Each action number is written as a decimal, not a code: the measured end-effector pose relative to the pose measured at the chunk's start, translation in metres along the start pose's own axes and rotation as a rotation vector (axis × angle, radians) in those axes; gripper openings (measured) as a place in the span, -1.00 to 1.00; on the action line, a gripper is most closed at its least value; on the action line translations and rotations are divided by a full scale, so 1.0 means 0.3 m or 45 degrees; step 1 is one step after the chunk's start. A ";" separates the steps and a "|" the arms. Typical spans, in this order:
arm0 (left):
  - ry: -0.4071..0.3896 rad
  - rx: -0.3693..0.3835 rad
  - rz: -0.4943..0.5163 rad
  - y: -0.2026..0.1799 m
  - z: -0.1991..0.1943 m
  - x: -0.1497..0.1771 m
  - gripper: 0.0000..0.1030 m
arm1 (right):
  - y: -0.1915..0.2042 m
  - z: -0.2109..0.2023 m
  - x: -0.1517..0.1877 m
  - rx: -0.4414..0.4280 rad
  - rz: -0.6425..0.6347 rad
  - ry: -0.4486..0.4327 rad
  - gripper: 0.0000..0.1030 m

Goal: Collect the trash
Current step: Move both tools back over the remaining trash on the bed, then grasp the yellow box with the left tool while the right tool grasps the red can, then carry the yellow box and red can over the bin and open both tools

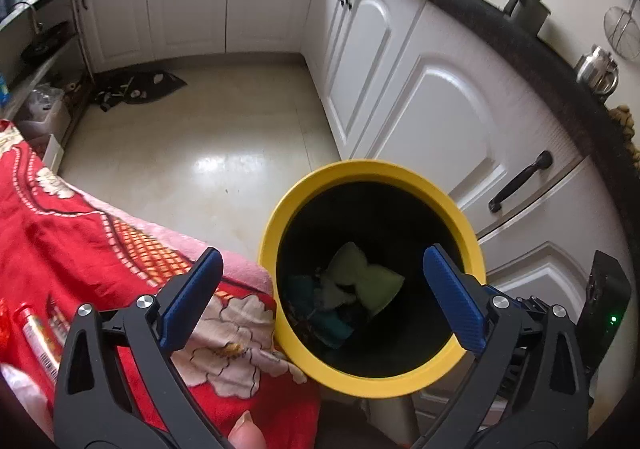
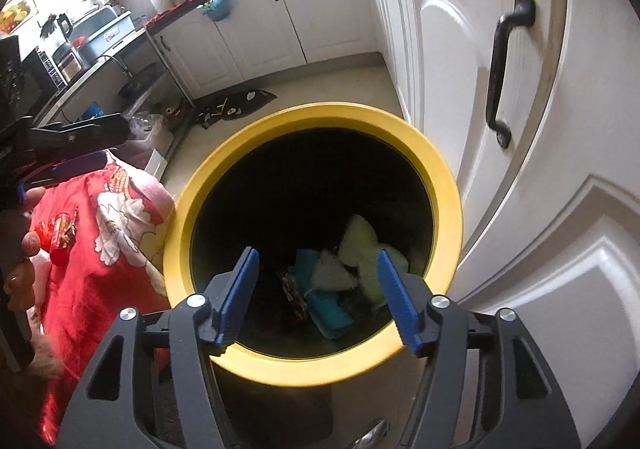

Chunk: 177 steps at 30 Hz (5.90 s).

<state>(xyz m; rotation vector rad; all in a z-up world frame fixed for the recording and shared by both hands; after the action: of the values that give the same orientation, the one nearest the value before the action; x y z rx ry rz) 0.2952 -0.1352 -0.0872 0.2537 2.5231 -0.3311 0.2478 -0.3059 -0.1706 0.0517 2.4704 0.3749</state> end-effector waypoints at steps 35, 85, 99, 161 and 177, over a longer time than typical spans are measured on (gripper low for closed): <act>-0.362 -0.083 -0.125 0.159 -0.506 0.070 0.79 | 0.215 -0.341 -0.100 -0.006 -0.130 -0.347 0.60; -0.448 -0.397 -0.437 0.729 -0.828 0.355 0.79 | 0.924 -0.248 -0.002 -0.309 -0.606 -0.240 0.68; -0.342 -0.422 -0.539 0.856 -0.812 0.484 0.79 | 1.010 -0.055 0.111 -0.328 -0.706 -0.049 0.68; -0.534 0.007 -1.093 0.931 -0.889 0.637 -0.59 | 1.039 -0.046 0.084 -0.514 -0.684 0.010 -0.39; -0.555 -0.019 -0.697 0.679 -0.838 0.363 -0.59 | 0.817 -0.142 0.010 -0.422 -0.542 -0.081 -0.39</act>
<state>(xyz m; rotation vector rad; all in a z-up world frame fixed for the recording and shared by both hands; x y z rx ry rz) 0.1267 0.1430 0.0164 -0.4790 2.1174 -0.5142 0.2068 -0.0814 -0.0715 -0.5793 2.2469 0.5749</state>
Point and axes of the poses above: each gripper's, at about its wrist camera, not at the fingertips, and z roughly the way its jaws point, y to its left, x to its underside, the point moved 4 cm from there along z, roughly the way its jaws point, and after that the axes turned 2 degrees about z, right-handed, at the moved point
